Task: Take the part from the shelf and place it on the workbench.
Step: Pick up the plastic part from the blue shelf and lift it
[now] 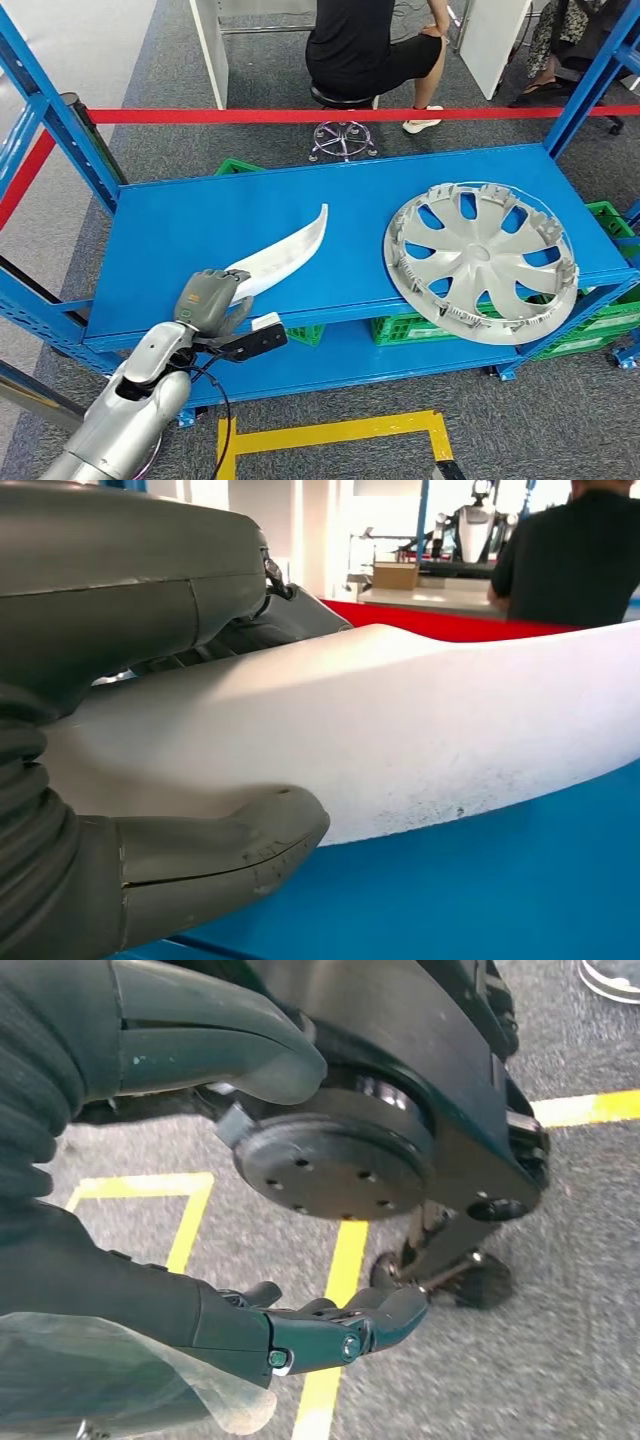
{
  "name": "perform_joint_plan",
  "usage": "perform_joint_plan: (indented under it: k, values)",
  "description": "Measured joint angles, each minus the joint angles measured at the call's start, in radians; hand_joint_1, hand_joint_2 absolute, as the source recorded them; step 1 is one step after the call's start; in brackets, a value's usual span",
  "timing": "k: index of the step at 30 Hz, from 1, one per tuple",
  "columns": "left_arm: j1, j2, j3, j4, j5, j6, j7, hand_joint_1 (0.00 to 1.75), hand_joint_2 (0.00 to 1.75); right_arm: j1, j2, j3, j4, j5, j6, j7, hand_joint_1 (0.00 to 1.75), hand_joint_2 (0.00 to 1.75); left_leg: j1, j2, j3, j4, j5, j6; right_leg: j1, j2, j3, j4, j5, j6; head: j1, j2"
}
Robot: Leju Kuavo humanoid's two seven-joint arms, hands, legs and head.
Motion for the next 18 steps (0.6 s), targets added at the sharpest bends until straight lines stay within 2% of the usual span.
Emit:
perform_joint_plan:
  k: [5,9,18]
  values:
    - [0.075,0.019,0.062,-0.120,0.215,0.049,-0.111,1.75,1.75,0.026,-0.086,0.151,-0.039,-0.188,-0.119,-0.003,0.00,1.75,0.000,0.000,0.000,0.000,0.000,0.000,0.000,0.000,0.000,0.000,0.000,0.000,0.000,0.000]
    - [0.127,0.035,0.100,-0.198,0.342,0.056,-0.160,1.75,1.75,0.034,-0.169,0.296,-0.066,-0.337,-0.226,-0.016,0.00,1.75,0.000,0.000,0.000,0.000,0.000,0.000,0.000,0.000,0.000,0.000,0.000,0.000,0.000,0.000]
    - [0.182,0.057,0.135,-0.270,0.418,0.050,-0.193,1.75,1.75,0.018,-0.336,0.597,-0.128,-0.572,-0.405,-0.036,0.00,1.75,0.000,0.000,-0.001,0.000,0.000,0.000,0.000,0.000,0.000,0.000,0.000,0.000,0.000,0.000]
